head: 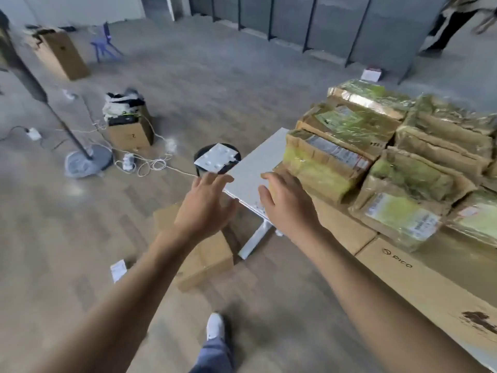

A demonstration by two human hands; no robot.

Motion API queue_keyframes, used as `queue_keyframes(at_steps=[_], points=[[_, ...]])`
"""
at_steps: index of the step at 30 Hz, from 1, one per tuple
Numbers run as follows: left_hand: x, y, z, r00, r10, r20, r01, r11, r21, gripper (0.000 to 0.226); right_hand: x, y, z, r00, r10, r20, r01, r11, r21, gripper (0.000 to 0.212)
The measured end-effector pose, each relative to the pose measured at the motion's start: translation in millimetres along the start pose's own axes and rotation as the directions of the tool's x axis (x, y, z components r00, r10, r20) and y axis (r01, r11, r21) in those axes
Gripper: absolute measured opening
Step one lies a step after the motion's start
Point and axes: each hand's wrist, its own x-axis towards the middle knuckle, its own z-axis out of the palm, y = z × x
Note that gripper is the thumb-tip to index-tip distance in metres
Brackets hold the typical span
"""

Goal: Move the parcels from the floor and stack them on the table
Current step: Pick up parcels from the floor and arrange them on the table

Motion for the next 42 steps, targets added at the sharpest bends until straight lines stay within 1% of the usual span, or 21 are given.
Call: queue_keyframes(at_steps=[3,6,10,12,15,20,22,26,31,35,39,42], points=[[-54,-48,-23,0.989,-0.144,-0.027,0.145,0.987,0.061,0.047,-12,-42,46,0.986,-0.122,0.114,0.118,0.992,0.04,0.026],[-103,-92,-47,0.954,-0.289,-0.075,0.295,0.952,0.087,0.047,-19,-86,81,0.948,-0.23,0.22,0.221,0.973,0.065,0.028],[-166,-150,-75,0.87,-0.472,-0.141,0.484,0.873,0.065,0.047,-30,-146,130,0.88,-0.322,0.349,0.313,0.946,0.085,0.034],[-196,-181,-87,0.826,-0.537,-0.168,0.552,0.832,0.052,0.047,-40,-178,156,0.838,-0.361,0.41,0.35,0.931,0.106,0.037],[-239,-230,-102,0.753,-0.632,-0.184,0.646,0.763,0.023,0.047,-53,-227,197,0.771,-0.403,0.492,0.404,0.908,0.111,0.04],[-298,-311,-122,0.673,-0.721,-0.162,0.726,0.686,-0.037,0.048,-69,-298,262,0.708,-0.372,0.6,0.396,0.913,0.099,0.041],[-316,-345,-124,0.646,-0.751,-0.134,0.753,0.656,-0.045,0.048,-75,-321,290,0.687,-0.354,0.634,0.397,0.914,0.08,0.041],[-334,-400,-113,0.638,-0.769,-0.036,0.769,0.639,-0.022,0.048,-83,-354,343,0.643,-0.299,0.705,0.386,0.922,0.039,0.042],[-335,-454,-77,0.611,-0.785,0.101,0.789,0.614,-0.002,0.047,-85,-366,406,0.59,-0.248,0.768,0.372,0.928,0.014,0.042],[-325,-493,-28,0.567,-0.791,0.229,0.81,0.586,0.019,0.047,-87,-356,472,0.524,-0.214,0.824,0.37,0.929,0.006,0.042],[-317,-535,39,0.477,-0.803,0.357,0.848,0.527,0.053,0.048,-96,-329,553,0.442,-0.164,0.882,0.346,0.938,0.001,0.039],[-314,-575,109,0.428,-0.8,0.421,0.866,0.497,0.063,0.047,-110,-295,625,0.385,-0.139,0.913,0.345,0.939,-0.003,0.038]])
